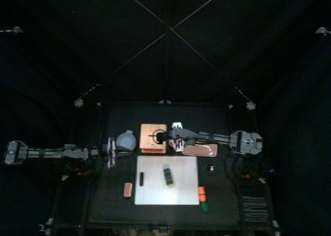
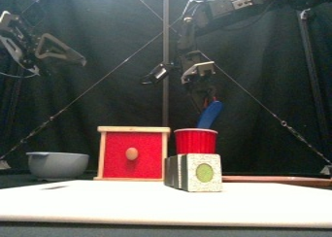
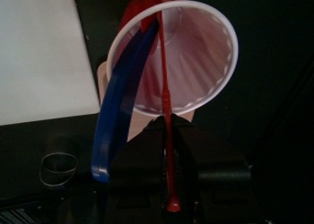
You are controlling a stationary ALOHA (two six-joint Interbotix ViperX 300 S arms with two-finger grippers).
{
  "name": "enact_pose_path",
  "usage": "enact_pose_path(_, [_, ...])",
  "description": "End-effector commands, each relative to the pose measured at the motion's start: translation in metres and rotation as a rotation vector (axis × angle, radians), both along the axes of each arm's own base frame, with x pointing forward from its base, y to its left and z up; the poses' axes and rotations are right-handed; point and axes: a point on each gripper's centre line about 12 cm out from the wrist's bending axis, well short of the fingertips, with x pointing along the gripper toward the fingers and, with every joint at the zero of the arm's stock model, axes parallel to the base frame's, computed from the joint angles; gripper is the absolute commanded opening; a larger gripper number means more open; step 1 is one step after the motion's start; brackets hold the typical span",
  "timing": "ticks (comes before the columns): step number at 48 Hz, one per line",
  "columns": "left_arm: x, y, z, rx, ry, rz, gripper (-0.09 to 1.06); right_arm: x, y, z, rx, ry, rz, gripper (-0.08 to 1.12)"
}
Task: Place sushi on board then cut the sushi with the knife then place the pieces on the plate
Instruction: Grasp knife edge with left hand
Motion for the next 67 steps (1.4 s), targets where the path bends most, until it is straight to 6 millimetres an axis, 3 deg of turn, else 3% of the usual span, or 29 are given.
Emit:
enact_pose_path(1, [0.002, 0.001, 0.005, 0.002, -0.015, 0.003, 0.55, -0.001, -0.006, 0.018, -0.009, -0.045, -0.016, 0.34])
enact_pose_path(6, [0.002, 0.001, 0.005, 0.002, -0.015, 0.003, 0.55, -0.001, -0.007, 0.02, -0.008, -0.045, -0.022, 0.34])
enact_pose_path(23, [0.002, 0.001, 0.005, 0.0, -0.015, 0.003, 0.55, 0.0, -0.018, 0.056, -0.015, -0.136, -0.058, 0.34])
enact_pose_path(49, [0.002, 0.001, 0.006, -0.005, -0.018, 0.005, 0.55, -0.022, -0.016, 0.09, -0.039, -0.202, -0.074, 0.34])
enact_pose_path(67, [0.003, 0.001, 0.009, -0.001, -0.026, 0.005, 0.56, -0.05, -0.005, 0.134, -0.066, -0.303, -0.082, 0.34])
